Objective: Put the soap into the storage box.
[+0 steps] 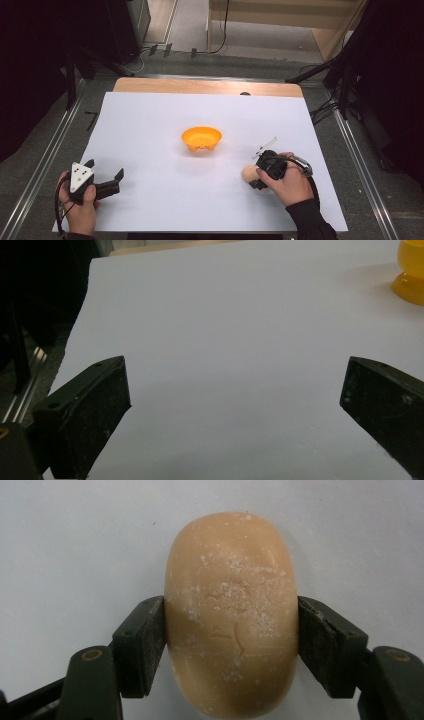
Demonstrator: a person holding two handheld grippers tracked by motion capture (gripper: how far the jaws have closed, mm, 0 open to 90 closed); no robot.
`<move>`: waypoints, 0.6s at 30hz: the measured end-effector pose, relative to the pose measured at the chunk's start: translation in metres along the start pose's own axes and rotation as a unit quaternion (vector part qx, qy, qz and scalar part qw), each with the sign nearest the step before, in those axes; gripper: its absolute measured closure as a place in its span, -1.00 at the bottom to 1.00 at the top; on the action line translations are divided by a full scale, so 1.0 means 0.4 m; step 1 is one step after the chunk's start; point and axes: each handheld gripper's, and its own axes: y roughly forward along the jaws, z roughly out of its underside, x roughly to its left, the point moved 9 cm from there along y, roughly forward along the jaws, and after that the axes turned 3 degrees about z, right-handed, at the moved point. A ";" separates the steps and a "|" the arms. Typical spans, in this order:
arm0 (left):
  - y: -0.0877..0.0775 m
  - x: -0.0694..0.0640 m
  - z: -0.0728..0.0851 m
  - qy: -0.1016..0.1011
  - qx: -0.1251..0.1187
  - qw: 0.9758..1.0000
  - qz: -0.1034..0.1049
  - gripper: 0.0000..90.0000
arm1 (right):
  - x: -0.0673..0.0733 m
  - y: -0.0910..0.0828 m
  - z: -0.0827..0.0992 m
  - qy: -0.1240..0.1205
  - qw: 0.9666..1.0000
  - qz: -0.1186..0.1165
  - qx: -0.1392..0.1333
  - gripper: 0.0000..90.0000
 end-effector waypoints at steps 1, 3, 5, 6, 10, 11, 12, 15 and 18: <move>0.000 0.000 0.000 0.000 0.000 1.000 0.000 -1.00 | 0.000 0.000 0.000 0.000 1.000 0.000 0.000 -0.29; -0.001 0.000 0.000 0.002 -0.001 1.000 0.003 -1.00 | 0.001 0.002 0.002 0.007 1.000 0.001 0.005 -0.29; -0.002 0.000 -0.001 0.003 -0.003 1.000 0.004 -1.00 | 0.001 0.003 0.005 0.014 1.000 0.001 0.006 -0.29; -0.003 0.000 -0.001 0.003 -0.004 1.000 0.005 -1.00 | -0.001 0.004 0.006 0.014 1.000 0.001 0.004 -0.29; -0.001 -0.002 0.000 0.002 -0.002 1.000 0.006 -1.00 | -0.004 0.003 0.009 0.022 1.000 -0.002 -0.003 -0.29; 0.001 -0.002 0.001 0.005 0.004 1.000 0.004 -1.00 | -0.005 0.003 0.010 0.020 1.000 -0.001 -0.004 -0.29; 0.001 -0.002 0.001 0.005 0.004 1.000 0.004 -1.00 | -0.005 0.003 0.010 0.018 1.000 0.001 -0.004 -0.29; 0.001 -0.003 0.001 0.008 0.003 1.000 0.002 -1.00 | -0.003 0.005 0.011 0.016 1.000 0.009 -0.002 -0.29; 0.001 -0.002 0.001 0.008 0.004 1.000 0.002 -1.00 | 0.002 0.007 0.012 0.006 1.000 0.026 0.004 -0.27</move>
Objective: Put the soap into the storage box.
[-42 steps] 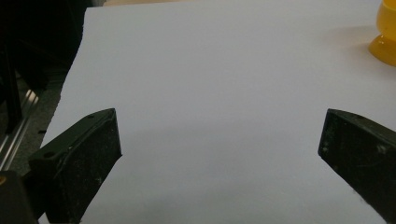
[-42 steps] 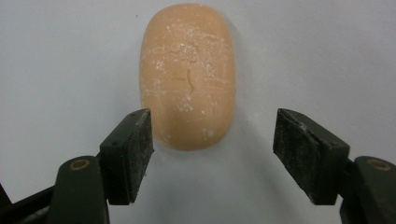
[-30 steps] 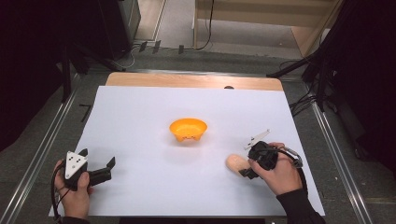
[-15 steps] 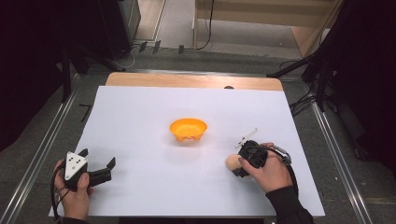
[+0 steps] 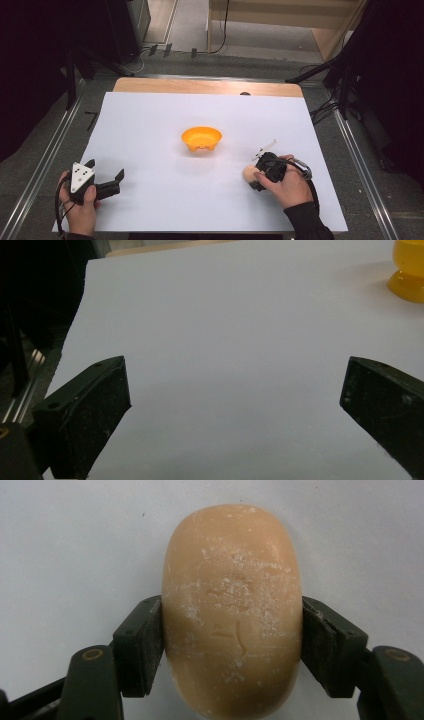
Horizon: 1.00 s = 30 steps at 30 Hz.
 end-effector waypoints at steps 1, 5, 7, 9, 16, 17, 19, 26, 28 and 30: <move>0.000 0.000 0.000 0.000 0.000 1.000 0.000 -1.00 | 0.001 0.000 0.000 -0.003 1.000 0.002 -0.001 -0.27; 0.000 -0.001 0.000 0.001 -0.001 1.000 0.000 -0.99 | -0.001 -0.001 0.000 -0.007 1.000 -0.001 -0.003 -0.26; 0.000 -0.001 0.000 0.001 -0.001 1.000 -0.001 -0.95 | -0.001 -0.001 -0.001 -0.011 1.000 0.000 -0.002 -0.26; -0.001 -0.001 -0.001 0.000 -0.004 1.000 -0.002 -0.94 | -0.003 0.000 -0.003 -0.017 1.000 0.000 0.002 -0.26; -0.001 -0.001 -0.001 -0.003 -0.004 1.000 0.002 -0.92 | -0.007 -0.002 -0.006 -0.031 0.999 -0.006 0.007 -0.26; -0.002 -0.001 -0.001 -0.003 -0.005 1.000 0.002 -0.91 | -0.008 -0.002 -0.006 -0.035 0.999 -0.006 0.006 -0.26; -0.002 -0.001 -0.001 -0.002 -0.004 1.000 0.004 -0.91 | -0.009 -0.004 -0.003 -0.039 0.999 -0.008 0.008 -0.26; -0.002 -0.001 -0.001 -0.005 -0.005 1.000 0.006 -0.91 | -0.013 -0.013 -0.002 -0.044 0.999 -0.011 -0.001 -0.26; -0.001 0.000 -0.001 -0.005 -0.004 1.000 0.005 -0.91 | -0.012 -0.015 -0.001 -0.043 0.999 -0.011 0.000 -0.26; 0.002 0.000 0.000 -0.005 0.003 1.000 0.004 -0.91 | -0.015 -0.023 0.001 -0.046 0.999 -0.014 -0.004 -0.26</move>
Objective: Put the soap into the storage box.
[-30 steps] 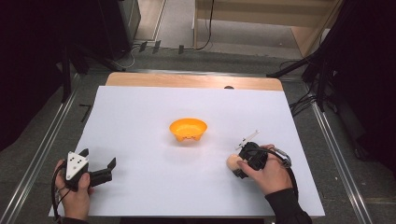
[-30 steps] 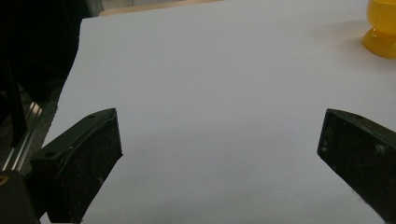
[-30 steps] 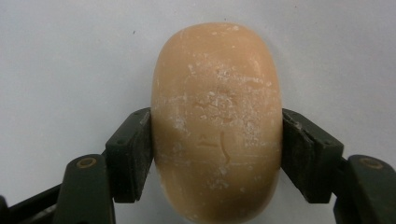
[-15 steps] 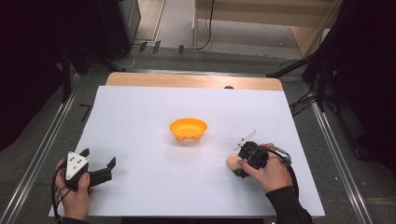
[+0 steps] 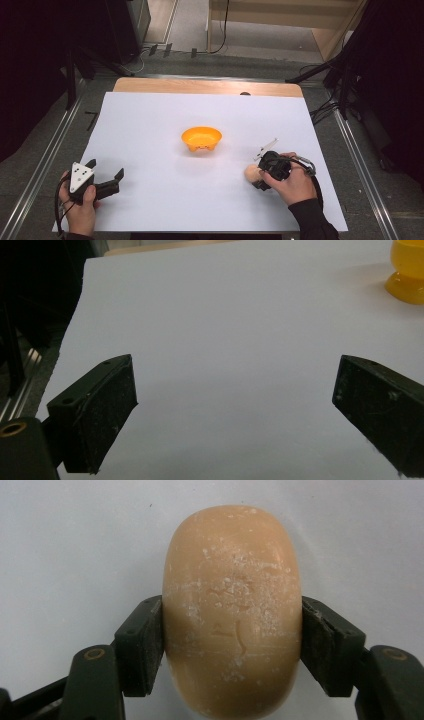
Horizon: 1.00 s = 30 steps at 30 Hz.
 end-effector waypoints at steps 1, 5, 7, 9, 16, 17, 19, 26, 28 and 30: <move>0.001 0.000 0.000 -0.001 0.000 1.000 0.000 -0.91 | -0.002 -0.004 0.000 -0.001 1.000 0.001 0.000 -0.26; 0.000 0.001 0.000 -0.003 0.000 1.000 0.003 -0.91 | -0.006 -0.021 -0.009 -0.006 1.000 -0.001 -0.013 -0.26; -0.001 0.002 0.000 -0.007 -0.001 1.000 0.006 -0.90 | -0.007 -0.026 -0.016 -0.011 1.000 -0.005 -0.019 -0.26; 0.000 0.002 0.000 -0.006 0.000 1.000 0.007 -0.91 | -0.006 -0.029 -0.023 -0.016 1.000 -0.004 -0.019 -0.26; 0.001 0.001 0.001 -0.004 0.004 1.000 0.010 -0.91 | 0.003 -0.028 -0.053 -0.036 0.999 -0.006 -0.015 -0.26; 0.001 0.001 0.001 -0.005 0.004 1.000 0.010 -0.91 | 0.005 -0.029 -0.058 -0.039 0.999 -0.008 -0.016 -0.26; 0.001 0.000 0.001 -0.004 0.004 1.000 0.011 -0.90 | 0.008 -0.029 -0.064 -0.040 0.999 -0.010 -0.020 -0.26; -0.001 0.000 0.000 -0.006 0.001 1.000 0.014 -0.91 | 0.007 -0.028 -0.090 -0.057 0.998 -0.007 -0.013 -0.26; 0.000 0.000 0.001 -0.005 0.002 1.000 0.014 -0.90 | 0.003 -0.029 -0.097 -0.061 0.998 -0.009 -0.015 -0.26; 0.000 -0.001 0.001 -0.004 0.002 1.000 0.013 -0.91 | -0.002 -0.029 -0.104 -0.065 0.998 -0.010 -0.016 -0.26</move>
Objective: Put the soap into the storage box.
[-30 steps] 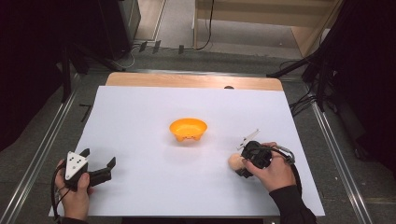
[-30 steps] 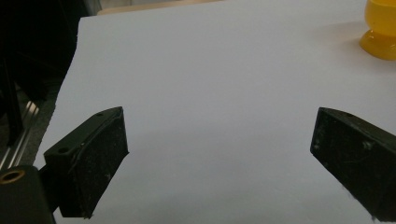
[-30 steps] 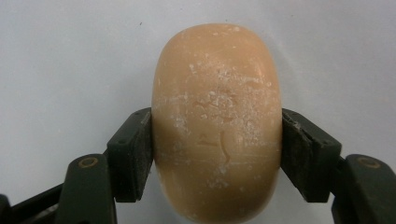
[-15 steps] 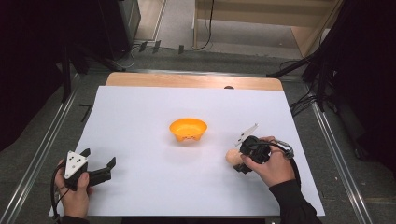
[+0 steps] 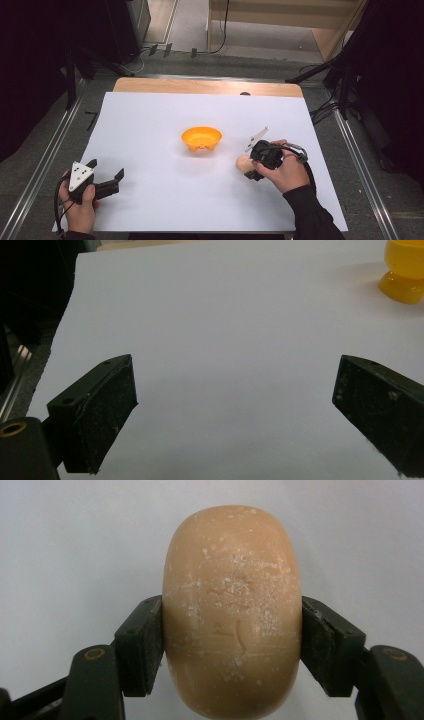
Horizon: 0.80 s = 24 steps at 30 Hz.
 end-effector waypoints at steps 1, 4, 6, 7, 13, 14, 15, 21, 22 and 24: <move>0.000 0.000 0.000 -0.001 0.000 1.000 0.000 -0.91 | -0.003 0.000 -0.005 -0.002 1.000 0.000 0.000 -0.26; 0.000 0.001 0.000 -0.001 0.002 1.000 -0.001 -0.90 | -0.009 0.002 -0.012 -0.006 1.000 -0.002 -0.001 -0.26; 0.001 0.000 0.000 0.000 0.002 1.000 -0.001 -0.91 | -0.009 0.004 -0.019 -0.007 1.000 -0.006 -0.008 -0.26; 0.001 0.000 0.000 0.000 0.002 1.000 -0.001 -0.90 | -0.009 0.004 -0.019 -0.007 1.000 -0.006 -0.008 -0.26; 0.001 0.001 0.000 -0.001 0.002 1.000 0.000 -0.90 | -0.010 0.006 -0.037 -0.020 1.000 -0.006 -0.004 -0.26; 0.000 0.001 0.000 -0.001 0.002 1.000 0.000 -0.91 | -0.011 0.007 -0.040 -0.024 1.000 -0.007 -0.006 -0.26; 0.000 0.001 0.000 -0.001 0.002 1.000 0.000 -0.90 | -0.011 0.006 -0.042 -0.025 1.000 -0.007 -0.004 -0.26; 0.000 0.001 0.000 -0.001 0.002 1.000 0.001 -0.91 | -0.017 0.004 -0.056 -0.035 0.999 -0.007 -0.008 -0.26; 0.000 0.001 0.001 -0.001 0.003 1.000 0.001 -0.91 | -0.018 0.003 -0.058 -0.037 0.999 -0.008 -0.008 -0.26; 0.001 0.001 0.000 -0.001 0.002 1.000 0.001 -0.90 | -0.019 0.001 -0.060 -0.035 0.999 -0.006 -0.007 -0.26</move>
